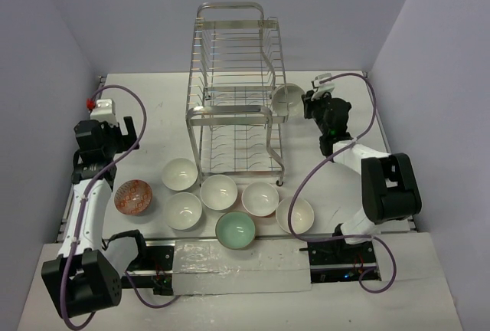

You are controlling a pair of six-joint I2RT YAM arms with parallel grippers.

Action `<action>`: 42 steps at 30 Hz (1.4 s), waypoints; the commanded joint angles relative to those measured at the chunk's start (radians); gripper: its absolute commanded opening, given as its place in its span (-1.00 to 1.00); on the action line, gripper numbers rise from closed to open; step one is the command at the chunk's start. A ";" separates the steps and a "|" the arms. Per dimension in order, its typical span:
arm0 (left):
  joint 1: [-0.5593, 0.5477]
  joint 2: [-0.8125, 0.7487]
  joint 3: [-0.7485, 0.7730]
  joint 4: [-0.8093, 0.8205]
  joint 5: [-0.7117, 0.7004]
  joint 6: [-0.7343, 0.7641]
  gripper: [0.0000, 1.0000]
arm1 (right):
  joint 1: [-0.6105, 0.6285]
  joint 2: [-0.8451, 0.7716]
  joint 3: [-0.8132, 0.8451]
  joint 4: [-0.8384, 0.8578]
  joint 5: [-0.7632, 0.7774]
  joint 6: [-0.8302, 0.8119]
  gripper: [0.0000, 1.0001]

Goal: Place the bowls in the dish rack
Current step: Insert the bowl into the dish rack.

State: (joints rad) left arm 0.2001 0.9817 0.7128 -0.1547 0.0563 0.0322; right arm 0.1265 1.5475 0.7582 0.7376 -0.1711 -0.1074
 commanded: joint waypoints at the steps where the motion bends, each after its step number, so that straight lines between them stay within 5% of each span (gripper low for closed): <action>1: 0.025 -0.028 -0.007 0.034 0.014 -0.014 0.99 | 0.027 0.014 0.018 0.284 0.071 0.005 -1.00; 11: 0.085 -0.041 -0.021 0.040 0.057 -0.011 0.99 | 0.093 0.192 0.059 0.523 0.144 -0.069 -1.00; 42: 0.167 0.005 -0.029 0.050 0.073 0.001 0.98 | 0.117 0.442 0.233 0.652 0.038 -0.063 -1.00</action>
State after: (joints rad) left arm 0.3599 0.9810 0.6899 -0.1398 0.1081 0.0330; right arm 0.2321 1.9911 0.9298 1.1816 -0.1249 -0.1829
